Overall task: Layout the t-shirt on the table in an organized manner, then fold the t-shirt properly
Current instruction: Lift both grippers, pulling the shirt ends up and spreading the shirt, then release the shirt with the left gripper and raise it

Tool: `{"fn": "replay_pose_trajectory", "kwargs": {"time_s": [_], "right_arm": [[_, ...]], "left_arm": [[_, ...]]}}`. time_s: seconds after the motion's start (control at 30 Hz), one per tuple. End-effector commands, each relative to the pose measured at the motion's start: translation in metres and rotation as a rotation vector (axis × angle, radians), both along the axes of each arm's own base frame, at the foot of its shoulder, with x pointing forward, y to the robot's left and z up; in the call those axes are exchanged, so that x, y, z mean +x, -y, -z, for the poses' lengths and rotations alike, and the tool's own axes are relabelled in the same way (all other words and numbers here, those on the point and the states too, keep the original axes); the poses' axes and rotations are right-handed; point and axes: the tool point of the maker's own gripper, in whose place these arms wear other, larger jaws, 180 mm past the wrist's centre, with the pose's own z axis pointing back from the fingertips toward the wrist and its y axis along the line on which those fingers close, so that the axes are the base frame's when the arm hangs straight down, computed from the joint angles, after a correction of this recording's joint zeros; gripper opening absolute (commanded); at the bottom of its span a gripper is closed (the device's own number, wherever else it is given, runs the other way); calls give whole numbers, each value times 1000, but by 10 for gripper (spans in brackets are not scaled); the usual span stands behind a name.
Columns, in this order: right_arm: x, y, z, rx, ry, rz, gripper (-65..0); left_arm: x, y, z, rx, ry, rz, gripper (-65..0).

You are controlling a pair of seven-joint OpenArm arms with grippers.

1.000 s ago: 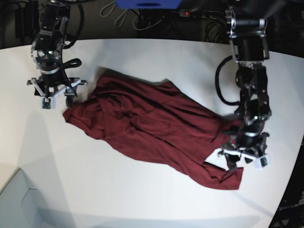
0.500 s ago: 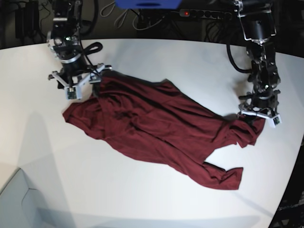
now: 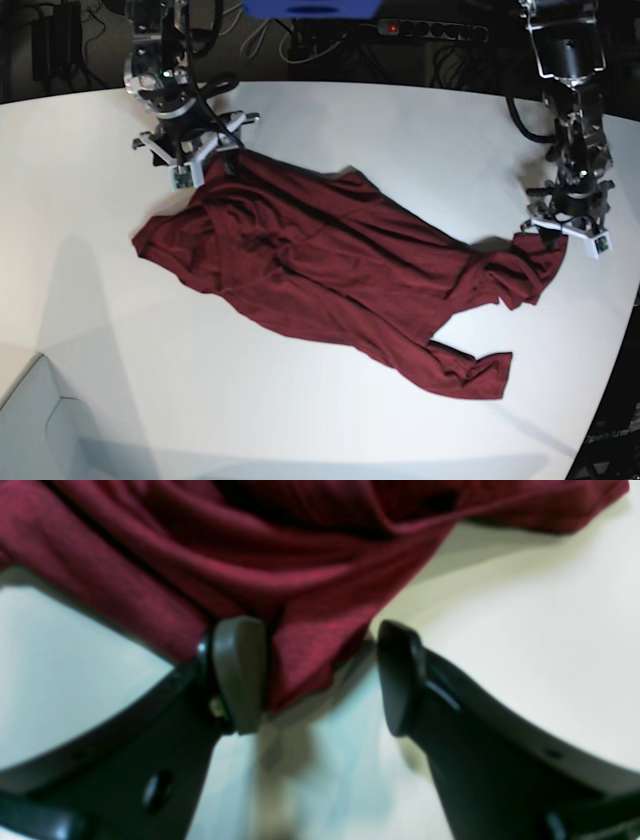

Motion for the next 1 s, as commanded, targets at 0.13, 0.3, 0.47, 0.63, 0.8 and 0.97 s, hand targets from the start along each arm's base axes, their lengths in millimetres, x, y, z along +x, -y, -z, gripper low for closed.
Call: {"fn": "replay_pose_trajectory", "kwargs": {"time_s": [0.13,0.3,0.47,0.63,0.8,0.97], "right_arm": [[-11,-1,-4,8,7,-1,-457],[-30,-1,-20,1,21,-4,-650],[-40,-1,-46,-7,63,-8,-650],[-47,0,-59,-15,83,-9,-650],[-46,2,-57,-18,74,-6,-650],[-48,2,-56,-19,69,-7,-650]], "left_arm": [[-18,-27,-4,50,-38,-16,-284],[-36,-60,-31,82,20,-101,-284],[-30,-54,-71,137,113,-61,-284],[-15,-22,-108,142,231,-8,-284],[4,8,-114,99,279,24,-282],[18,44,-92,54,239,106,-280]]}}
